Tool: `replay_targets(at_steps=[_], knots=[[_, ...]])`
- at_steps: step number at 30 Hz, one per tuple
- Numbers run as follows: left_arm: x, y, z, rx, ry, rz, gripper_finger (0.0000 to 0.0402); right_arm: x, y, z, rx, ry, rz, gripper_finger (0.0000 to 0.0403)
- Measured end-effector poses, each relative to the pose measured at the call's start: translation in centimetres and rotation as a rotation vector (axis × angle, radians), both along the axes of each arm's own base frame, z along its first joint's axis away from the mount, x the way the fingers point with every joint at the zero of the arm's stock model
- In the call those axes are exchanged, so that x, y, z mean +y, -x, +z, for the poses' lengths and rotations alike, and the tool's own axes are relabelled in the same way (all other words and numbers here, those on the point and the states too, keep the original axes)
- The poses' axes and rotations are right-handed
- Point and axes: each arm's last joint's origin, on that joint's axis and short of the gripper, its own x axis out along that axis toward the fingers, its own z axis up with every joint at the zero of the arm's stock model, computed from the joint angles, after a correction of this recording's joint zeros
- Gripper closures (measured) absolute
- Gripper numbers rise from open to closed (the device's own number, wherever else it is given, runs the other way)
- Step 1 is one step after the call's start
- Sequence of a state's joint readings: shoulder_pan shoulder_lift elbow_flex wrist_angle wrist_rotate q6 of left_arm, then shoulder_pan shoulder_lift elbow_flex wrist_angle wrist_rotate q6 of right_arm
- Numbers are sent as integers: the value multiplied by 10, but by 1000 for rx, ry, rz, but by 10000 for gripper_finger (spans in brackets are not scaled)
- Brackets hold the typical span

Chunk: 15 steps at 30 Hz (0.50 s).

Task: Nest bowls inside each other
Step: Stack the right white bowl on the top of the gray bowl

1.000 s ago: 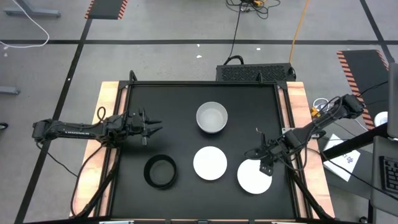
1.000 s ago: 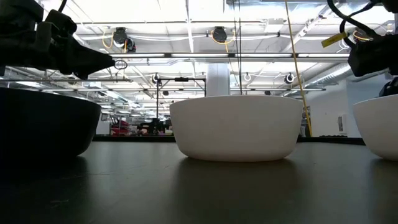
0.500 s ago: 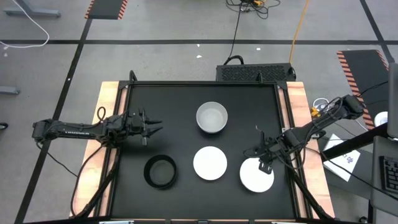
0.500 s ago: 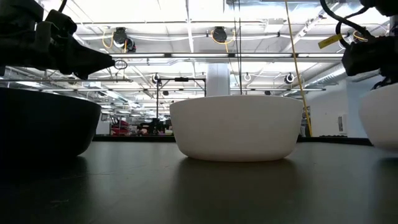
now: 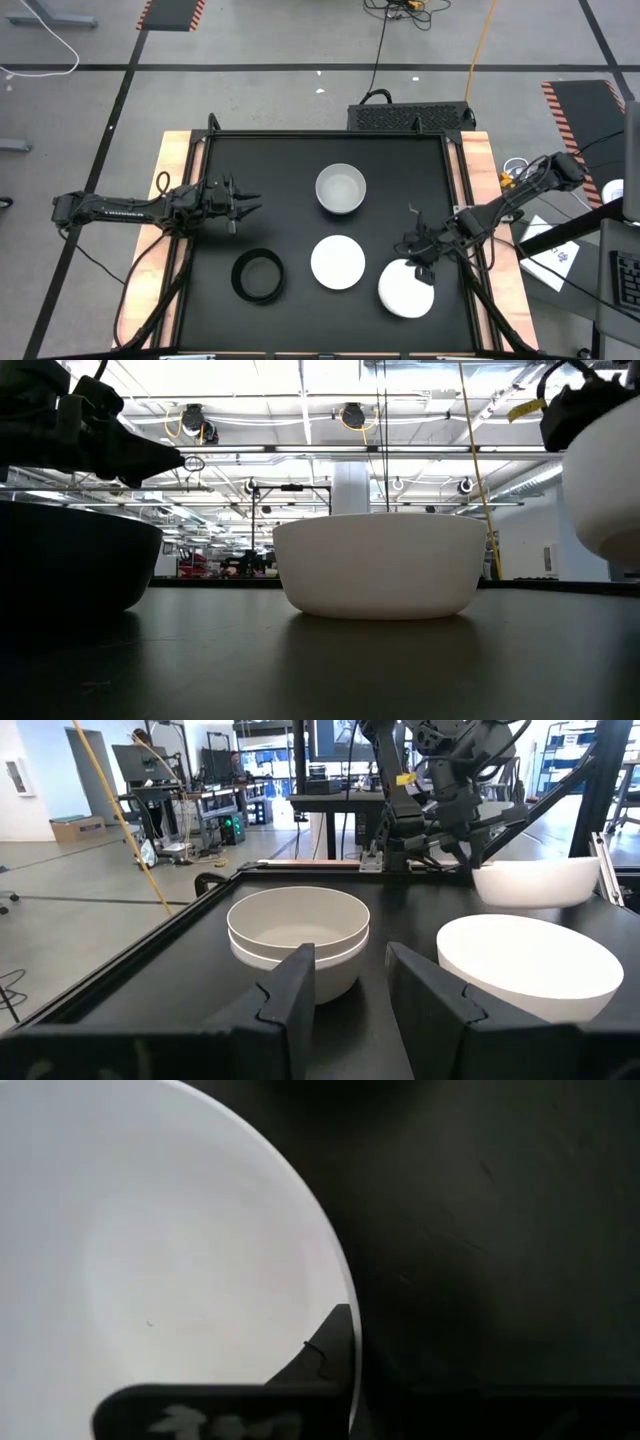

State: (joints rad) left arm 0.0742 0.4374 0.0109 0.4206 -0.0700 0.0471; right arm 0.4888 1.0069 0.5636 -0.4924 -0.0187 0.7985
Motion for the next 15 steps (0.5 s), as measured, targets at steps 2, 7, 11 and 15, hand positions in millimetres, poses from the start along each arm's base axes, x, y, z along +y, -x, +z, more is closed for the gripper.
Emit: replay_targets(at_steps=[2,7,11,15], knots=[[0,0,0,0,0,0,275,2,0,1,-22,9,6,402],[0,0,-1,7,-1,0,275,7,3,1,-44,50,18,402],[0,0,-1,7,-1,0,275,12,5,1,-82,104,22,402],[0,0,-1,7,-1,1,275,18,10,2,-125,157,44,402]])
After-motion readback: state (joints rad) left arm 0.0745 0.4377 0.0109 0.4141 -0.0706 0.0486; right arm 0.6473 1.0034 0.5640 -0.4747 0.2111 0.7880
